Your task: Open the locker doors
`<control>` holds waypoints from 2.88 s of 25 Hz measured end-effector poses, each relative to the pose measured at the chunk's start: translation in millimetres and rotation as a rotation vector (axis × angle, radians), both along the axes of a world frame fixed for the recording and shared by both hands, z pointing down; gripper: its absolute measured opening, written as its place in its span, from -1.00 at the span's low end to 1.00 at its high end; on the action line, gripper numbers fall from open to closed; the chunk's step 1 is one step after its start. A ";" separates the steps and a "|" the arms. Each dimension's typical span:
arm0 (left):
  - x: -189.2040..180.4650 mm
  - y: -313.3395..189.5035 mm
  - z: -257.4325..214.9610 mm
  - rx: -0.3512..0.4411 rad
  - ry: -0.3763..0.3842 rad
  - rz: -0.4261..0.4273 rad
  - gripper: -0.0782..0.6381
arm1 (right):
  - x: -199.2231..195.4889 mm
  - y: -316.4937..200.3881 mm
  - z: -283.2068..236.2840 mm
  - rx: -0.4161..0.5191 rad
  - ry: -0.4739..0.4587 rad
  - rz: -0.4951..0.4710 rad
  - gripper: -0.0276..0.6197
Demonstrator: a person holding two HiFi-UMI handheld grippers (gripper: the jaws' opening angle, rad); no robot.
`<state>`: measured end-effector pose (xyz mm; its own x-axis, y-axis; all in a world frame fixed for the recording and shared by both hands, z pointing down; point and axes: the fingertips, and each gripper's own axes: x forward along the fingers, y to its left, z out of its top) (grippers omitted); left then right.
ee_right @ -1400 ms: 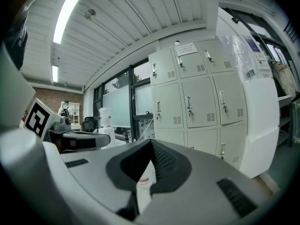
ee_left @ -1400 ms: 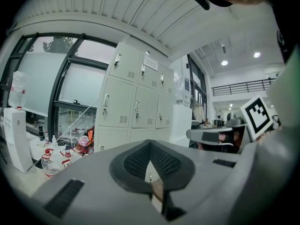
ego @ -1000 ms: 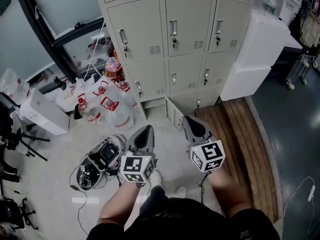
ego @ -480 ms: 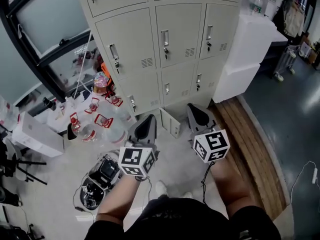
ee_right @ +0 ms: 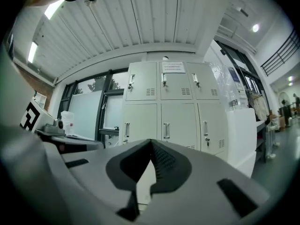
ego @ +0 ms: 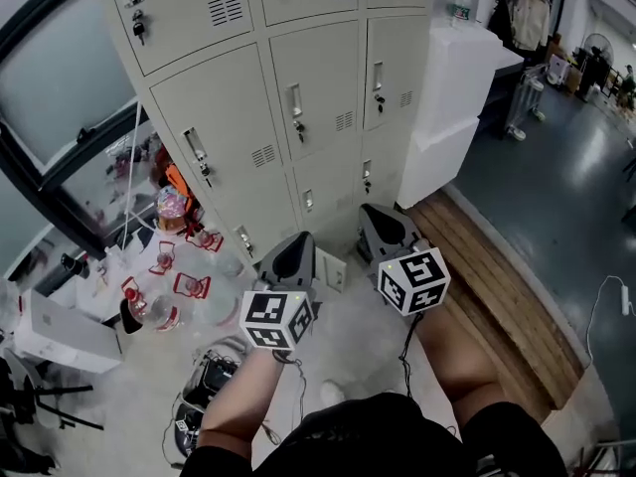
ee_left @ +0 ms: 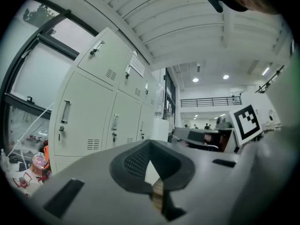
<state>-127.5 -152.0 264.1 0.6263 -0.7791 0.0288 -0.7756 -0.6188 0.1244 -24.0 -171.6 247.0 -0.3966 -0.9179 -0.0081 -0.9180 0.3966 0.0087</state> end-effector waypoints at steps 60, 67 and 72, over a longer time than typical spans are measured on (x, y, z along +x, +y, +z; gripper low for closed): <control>237.1 -326.8 36.9 -0.027 -0.033 -0.168 -0.79 | 198.2 -468.7 24.3 -0.004 0.113 -0.060 -0.27; 232.1 -327.1 45.6 -0.041 -0.030 -0.191 -0.79 | 195.6 -487.3 25.7 -0.008 0.112 -0.022 -0.29; 231.2 -327.2 52.9 -0.053 -0.026 -0.194 -0.79 | 195.3 -492.8 30.2 -0.020 0.119 -0.011 -0.50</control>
<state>103.7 -479.2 317.0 0.4633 -0.8818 0.0877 -0.8829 -0.4508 0.1311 171.3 -664.3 277.2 -0.4038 -0.9130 0.0577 -0.9065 0.4078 0.1090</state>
